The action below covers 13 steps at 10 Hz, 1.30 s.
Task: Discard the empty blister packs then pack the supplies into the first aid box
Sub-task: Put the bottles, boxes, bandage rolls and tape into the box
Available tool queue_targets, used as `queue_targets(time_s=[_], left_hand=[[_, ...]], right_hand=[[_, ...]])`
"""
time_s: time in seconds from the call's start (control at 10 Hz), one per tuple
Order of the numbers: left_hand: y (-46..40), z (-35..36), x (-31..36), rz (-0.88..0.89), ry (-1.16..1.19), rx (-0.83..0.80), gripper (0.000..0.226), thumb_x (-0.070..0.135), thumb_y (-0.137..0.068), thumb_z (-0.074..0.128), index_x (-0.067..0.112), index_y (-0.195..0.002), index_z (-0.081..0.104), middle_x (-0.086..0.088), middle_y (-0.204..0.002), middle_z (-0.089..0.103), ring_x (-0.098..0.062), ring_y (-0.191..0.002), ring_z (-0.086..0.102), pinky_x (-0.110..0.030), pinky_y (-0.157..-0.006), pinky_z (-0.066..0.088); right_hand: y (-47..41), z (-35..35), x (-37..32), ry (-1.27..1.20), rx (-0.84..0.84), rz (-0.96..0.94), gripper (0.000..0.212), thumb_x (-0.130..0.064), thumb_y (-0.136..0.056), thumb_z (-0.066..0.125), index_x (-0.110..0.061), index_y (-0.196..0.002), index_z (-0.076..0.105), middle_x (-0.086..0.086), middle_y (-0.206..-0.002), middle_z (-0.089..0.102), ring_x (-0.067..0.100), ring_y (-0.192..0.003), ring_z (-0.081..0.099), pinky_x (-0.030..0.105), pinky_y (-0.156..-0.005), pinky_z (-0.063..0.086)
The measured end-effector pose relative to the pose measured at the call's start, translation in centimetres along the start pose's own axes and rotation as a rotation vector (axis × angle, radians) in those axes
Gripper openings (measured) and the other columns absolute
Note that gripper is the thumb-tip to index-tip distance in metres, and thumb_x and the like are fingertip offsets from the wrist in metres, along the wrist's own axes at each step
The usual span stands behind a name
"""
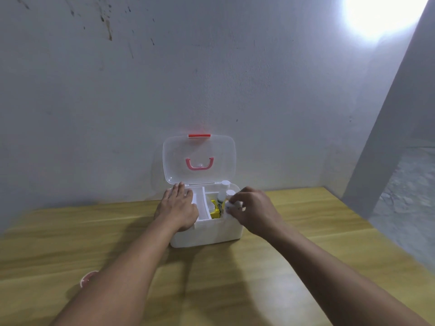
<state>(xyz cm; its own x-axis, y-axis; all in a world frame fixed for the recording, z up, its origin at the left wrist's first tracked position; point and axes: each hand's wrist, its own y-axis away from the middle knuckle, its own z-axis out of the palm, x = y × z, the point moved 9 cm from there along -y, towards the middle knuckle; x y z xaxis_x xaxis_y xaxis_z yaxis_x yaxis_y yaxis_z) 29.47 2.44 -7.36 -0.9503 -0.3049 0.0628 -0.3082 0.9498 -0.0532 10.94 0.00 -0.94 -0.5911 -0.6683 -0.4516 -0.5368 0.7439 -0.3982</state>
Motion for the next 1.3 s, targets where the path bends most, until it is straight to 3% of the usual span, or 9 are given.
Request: queue_targets(time_s=[0.2,0.4,0.6,0.7,0.8,0.9,1.1,1.2,1.3], left_hand=[[0.0,0.1,0.0,-0.001,-0.014,-0.002,0.059,0.032,-0.097,0.016,0.012,-0.152,0.004,-0.011,-0.161,-0.008,-0.023,-0.149,-0.008,-0.039,-0.120,-0.003],[0.0,0.1,-0.1,-0.001,-0.012,-0.002,0.059,0.032,-0.097,0.015,0.013,-0.152,0.005,-0.011,-0.161,-0.008,-0.023,-0.149,-0.008,-0.039,-0.120,-0.003],[0.1,0.0,-0.1,0.001,0.000,0.001,0.059,0.032,-0.097,0.015,0.013,-0.152,0.005,-0.011,-0.161,-0.007,-0.023,-0.149,-0.007,-0.039,-0.120,-0.003],[0.2,-0.3,0.0,0.007,0.031,0.013,0.059,0.032,-0.098,0.017,0.011,-0.152,0.006,-0.011,-0.162,-0.004,-0.023,-0.149,-0.005,-0.039,-0.121,-0.001],[0.5,-0.7,0.0,0.013,0.078,0.041,0.058,0.030,-0.099,0.019,0.010,-0.152,0.009,-0.011,-0.162,0.000,-0.023,-0.149,-0.002,-0.039,-0.122,0.002],[0.6,-1.1,0.0,0.017,0.112,0.067,0.057,0.028,-0.099,0.021,0.008,-0.151,0.012,-0.012,-0.162,0.004,-0.023,-0.149,0.001,-0.039,-0.122,0.004],[0.6,-1.2,0.1,0.015,0.124,0.076,0.056,0.028,-0.099,0.023,0.009,-0.151,0.015,-0.011,-0.162,0.007,-0.022,-0.149,0.004,-0.040,-0.122,0.005],[0.5,-1.1,0.0,0.016,0.117,0.072,0.056,0.029,-0.098,0.024,0.009,-0.150,0.016,-0.010,-0.162,0.006,-0.022,-0.149,0.004,-0.039,-0.122,0.004],[0.4,-1.0,0.0,0.014,0.103,0.066,0.056,0.029,-0.098,0.023,0.009,-0.150,0.017,-0.010,-0.162,0.006,-0.022,-0.149,0.003,-0.039,-0.122,0.004]], right_hand=[[-0.6,0.6,-0.3,0.088,-0.091,-0.038,0.017,-0.024,-0.086,0.066,-0.015,-0.094,0.078,0.007,-0.099,0.069,0.024,-0.088,0.062,0.032,-0.075,0.052],[-1.1,1.0,0.2,0.186,-0.164,-0.004,0.029,-0.013,-0.087,0.051,-0.020,-0.104,0.074,0.005,-0.111,0.067,0.027,-0.094,0.060,0.035,-0.076,0.053],[-1.9,-0.5,1.5,0.099,-0.068,0.070,0.048,0.005,-0.076,0.045,-0.019,-0.109,0.070,0.004,-0.116,0.068,0.023,-0.106,0.061,0.035,-0.085,0.052],[-2.0,-1.0,1.3,0.074,0.025,0.056,0.044,0.004,-0.079,0.046,-0.019,-0.108,0.070,0.003,-0.112,0.067,0.024,-0.105,0.058,0.035,-0.083,0.050],[-1.7,0.1,-0.3,0.088,0.019,-0.052,0.043,0.003,-0.079,0.048,-0.018,-0.110,0.069,0.003,-0.119,0.065,0.024,-0.115,0.051,0.038,-0.093,0.045],[-1.5,1.8,-1.6,0.211,-0.022,-0.166,0.039,-0.007,-0.086,0.047,-0.022,-0.117,0.067,0.001,-0.139,0.054,0.022,-0.137,0.030,0.041,-0.109,0.025],[-1.9,4.0,-1.7,0.342,-0.162,-0.146,0.044,-0.020,-0.093,0.038,-0.029,-0.133,0.053,0.006,-0.160,0.018,0.027,-0.148,-0.011,0.059,-0.114,-0.005],[-2.4,4.9,-1.8,0.402,-0.277,-0.115,0.044,-0.024,-0.094,0.036,-0.032,-0.134,0.050,0.011,-0.162,0.005,0.032,-0.145,-0.023,0.062,-0.110,-0.015],[-2.6,4.9,-2.2,0.395,-0.305,-0.106,0.036,-0.024,-0.092,0.042,-0.031,-0.122,0.062,0.010,-0.161,0.011,0.031,-0.145,-0.020,0.064,-0.109,-0.015]])
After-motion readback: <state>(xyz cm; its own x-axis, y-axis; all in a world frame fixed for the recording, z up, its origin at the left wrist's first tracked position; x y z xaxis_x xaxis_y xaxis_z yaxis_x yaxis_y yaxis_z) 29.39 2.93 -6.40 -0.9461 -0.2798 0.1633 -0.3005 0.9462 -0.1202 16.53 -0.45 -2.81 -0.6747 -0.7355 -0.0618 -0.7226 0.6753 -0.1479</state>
